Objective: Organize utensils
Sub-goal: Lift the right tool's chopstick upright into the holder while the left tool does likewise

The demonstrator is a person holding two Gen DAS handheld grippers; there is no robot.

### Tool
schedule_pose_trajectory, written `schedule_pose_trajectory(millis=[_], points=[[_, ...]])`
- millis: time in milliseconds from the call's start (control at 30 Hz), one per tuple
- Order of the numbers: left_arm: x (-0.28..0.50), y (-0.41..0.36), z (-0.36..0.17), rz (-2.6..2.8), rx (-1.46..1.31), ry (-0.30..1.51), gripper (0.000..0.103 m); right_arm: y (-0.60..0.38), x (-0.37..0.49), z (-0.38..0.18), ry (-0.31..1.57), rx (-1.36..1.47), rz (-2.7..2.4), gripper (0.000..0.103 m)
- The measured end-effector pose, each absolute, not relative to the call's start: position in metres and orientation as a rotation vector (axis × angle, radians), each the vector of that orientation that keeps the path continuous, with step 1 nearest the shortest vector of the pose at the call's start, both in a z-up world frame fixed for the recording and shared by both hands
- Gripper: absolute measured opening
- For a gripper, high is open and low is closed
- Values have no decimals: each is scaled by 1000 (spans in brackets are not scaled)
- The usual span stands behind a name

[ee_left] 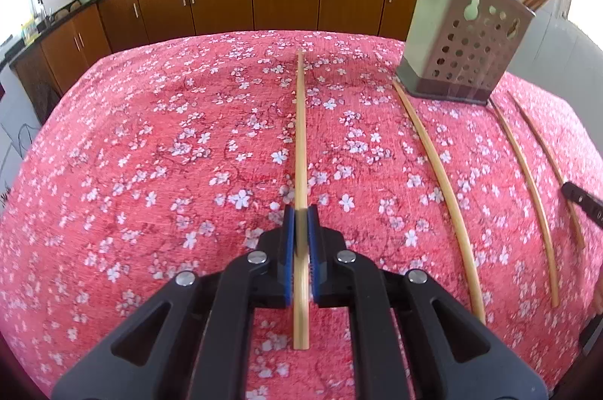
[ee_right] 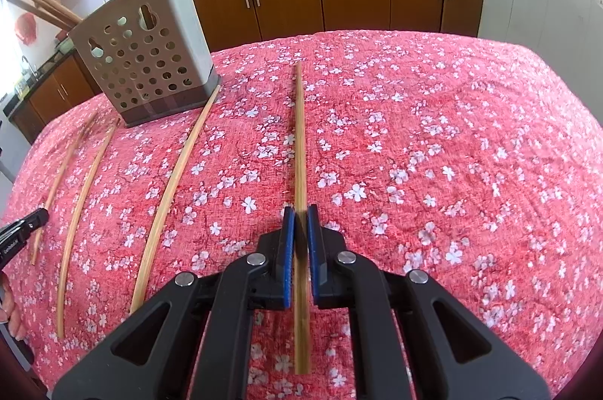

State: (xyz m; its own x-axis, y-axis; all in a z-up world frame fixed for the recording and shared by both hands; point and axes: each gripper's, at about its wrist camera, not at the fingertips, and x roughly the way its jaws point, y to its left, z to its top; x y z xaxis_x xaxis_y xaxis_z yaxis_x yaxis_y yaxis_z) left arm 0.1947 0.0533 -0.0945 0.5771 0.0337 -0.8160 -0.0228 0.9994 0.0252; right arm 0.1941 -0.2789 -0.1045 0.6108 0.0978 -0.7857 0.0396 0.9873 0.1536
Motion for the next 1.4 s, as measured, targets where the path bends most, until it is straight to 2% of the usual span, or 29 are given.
schedule_pose_trajectory(millis=[500, 800, 967, 1400], points=[[191, 58, 32, -10, -48, 688, 8, -283, 182, 4, 607, 146, 35, 8], [190, 46, 73, -79, -38, 629, 8, -290, 184, 36, 535, 166, 81, 8], [180, 26, 101, -141, -45, 569, 8, -281, 176, 73, 453, 191, 164, 8], [200, -18, 186, -165, -144, 283, 8, -250, 196, 148, 218, 231, 245, 8]])
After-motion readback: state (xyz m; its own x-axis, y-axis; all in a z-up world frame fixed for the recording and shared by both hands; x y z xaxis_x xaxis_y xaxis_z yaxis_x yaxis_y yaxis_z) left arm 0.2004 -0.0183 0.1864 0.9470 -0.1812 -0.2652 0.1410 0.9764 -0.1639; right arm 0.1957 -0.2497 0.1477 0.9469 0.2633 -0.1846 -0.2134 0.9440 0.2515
